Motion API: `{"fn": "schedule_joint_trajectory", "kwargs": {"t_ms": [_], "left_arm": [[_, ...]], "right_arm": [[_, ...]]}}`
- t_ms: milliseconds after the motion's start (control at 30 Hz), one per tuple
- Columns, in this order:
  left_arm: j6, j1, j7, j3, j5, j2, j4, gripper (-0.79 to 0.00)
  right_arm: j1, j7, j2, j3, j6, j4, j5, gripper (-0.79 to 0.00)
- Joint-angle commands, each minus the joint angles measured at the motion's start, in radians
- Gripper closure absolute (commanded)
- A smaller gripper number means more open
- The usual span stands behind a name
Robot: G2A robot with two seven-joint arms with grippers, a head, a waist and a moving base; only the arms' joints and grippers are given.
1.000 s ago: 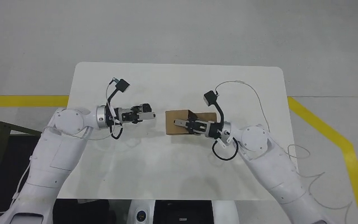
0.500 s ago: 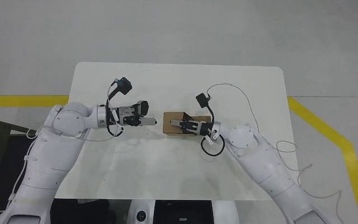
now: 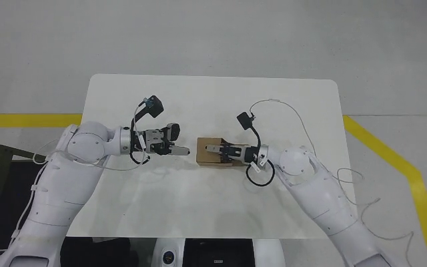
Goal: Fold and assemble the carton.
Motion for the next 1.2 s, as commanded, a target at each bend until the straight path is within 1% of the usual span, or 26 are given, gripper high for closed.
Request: {"fn": "schedule_joint_trajectory", "kwargs": {"t_ms": [0, 33, 100, 167, 267, 400, 600, 733, 833, 933, 1067, 1167], "left_arm": [[0.000, 0.000, 0.000, 0.000, 0.000, 0.000, 0.000, -0.785], [0.007, 0.003, 0.005, 0.005, 0.015, 0.000, -0.012, -0.785], [0.014, -0.004, -0.018, 0.018, 0.062, 0.002, -0.035, -0.785], [0.007, -0.016, -0.021, 0.029, 0.107, 0.003, -0.040, -0.785], [-0.028, -0.028, 0.008, 0.046, 0.175, 0.001, -0.038, -0.785], [-0.110, -0.039, 0.087, 0.071, 0.275, -0.003, -0.028, -0.785], [-0.274, -0.030, 0.245, 0.098, 0.428, -0.010, -0.025, -0.785], [-0.358, -0.010, 0.359, 0.094, 0.555, -0.012, -0.040, -0.785], [-0.362, 0.020, 0.465, 0.094, 0.691, -0.011, -0.090, -0.785], [-0.362, 0.054, 0.593, 0.091, 0.838, -0.006, -0.123, -0.785], [-0.362, 0.087, 0.752, 0.087, 1.024, 0.001, -0.140, -0.785], [-0.362, 0.107, 0.867, 0.087, 1.136, 0.001, -0.132, -0.785]], "right_arm": [[-0.017, 0.016, 0.006, 0.018, 0.005, -0.014, 0.000, -0.326], [-0.026, 0.022, 0.009, 0.027, 0.006, -0.022, 0.000, -0.326], [-0.042, 0.036, 0.015, 0.042, 0.009, -0.031, 0.000, -0.329], [-0.052, 0.053, 0.020, 0.052, 0.013, -0.034, -0.007, -0.339], [-0.057, 0.062, 0.024, 0.062, 0.013, -0.032, -0.017, -0.348], [-0.036, 0.063, 0.021, 0.050, 0.010, -0.006, -0.031, -0.345], [0.010, 0.065, 0.012, 0.028, 0.009, 0.033, -0.038, -0.342], [0.001, 0.081, 0.018, 0.044, 0.016, 0.011, -0.037, -0.345], [-0.021, 0.103, 0.026, 0.063, 0.029, -0.017, -0.041, -0.348], [-0.043, 0.125, 0.035, 0.086, 0.043, -0.038, -0.049, -0.345], [-0.073, 0.141, 0.046, 0.113, 0.060, -0.061, -0.057, -0.345], [-0.091, 0.150, 0.052, 0.128, 0.067, -0.080, -0.057, -0.342]]}}
